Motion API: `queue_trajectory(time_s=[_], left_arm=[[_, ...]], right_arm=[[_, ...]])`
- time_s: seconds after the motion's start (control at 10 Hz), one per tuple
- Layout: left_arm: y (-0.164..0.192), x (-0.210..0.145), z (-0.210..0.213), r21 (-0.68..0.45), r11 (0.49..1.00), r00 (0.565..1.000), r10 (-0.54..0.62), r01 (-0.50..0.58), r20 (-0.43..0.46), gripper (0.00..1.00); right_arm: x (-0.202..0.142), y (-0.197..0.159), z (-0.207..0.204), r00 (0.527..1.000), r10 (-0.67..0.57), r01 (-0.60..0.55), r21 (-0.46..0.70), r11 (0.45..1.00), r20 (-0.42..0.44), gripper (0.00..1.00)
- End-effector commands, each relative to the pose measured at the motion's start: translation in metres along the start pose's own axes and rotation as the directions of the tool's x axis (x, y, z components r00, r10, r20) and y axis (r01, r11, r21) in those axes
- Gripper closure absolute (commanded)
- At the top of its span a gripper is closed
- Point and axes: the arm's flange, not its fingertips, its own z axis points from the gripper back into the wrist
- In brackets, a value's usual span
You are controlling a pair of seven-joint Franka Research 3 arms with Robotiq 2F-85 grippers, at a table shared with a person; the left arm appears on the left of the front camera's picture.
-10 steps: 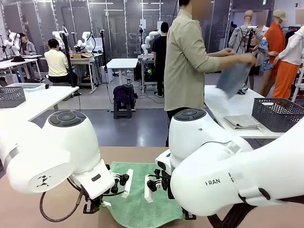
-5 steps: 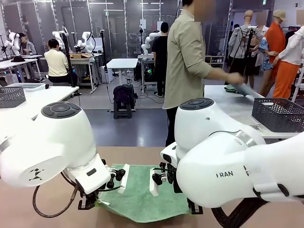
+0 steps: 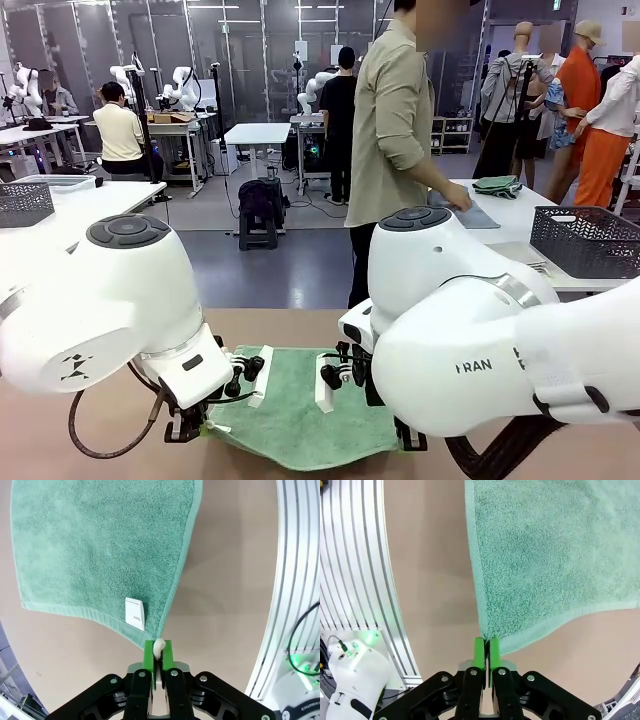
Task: Fold the towels and place them in the basket.
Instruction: When a person lays out a Towel with hook on the table, fold it in half twice.
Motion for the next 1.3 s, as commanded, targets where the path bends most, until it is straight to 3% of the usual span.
queue_trajectory(time_s=[0.0,0.3,0.7,1.2], left_arm=[[0.0,0.0,0.0,0.0,1.0,1.0,0.0,0.0,0.0,0.93],[0.022,0.007,0.028,0.06,0.998,0.998,0.021,-0.018,-0.051,0.93],[0.066,-0.009,0.053,0.08,0.996,0.999,0.026,-0.023,-0.039,0.93],[0.118,-0.025,0.064,0.056,0.998,1.0,0.018,-0.017,-0.011,0.93]], right_arm=[[0.0,0.0,0.0,1.0,0.0,0.0,0.0,1.0,0.0,0.95],[-0.004,-0.018,0.025,0.999,-0.005,0.004,-0.007,1.0,-0.042,0.95],[-0.015,-0.064,0.043,0.997,-0.032,0.029,-0.038,0.999,-0.072,0.95],[-0.014,-0.118,0.055,0.998,0.055,-0.055,-0.083,0.995,-0.009,0.95]])
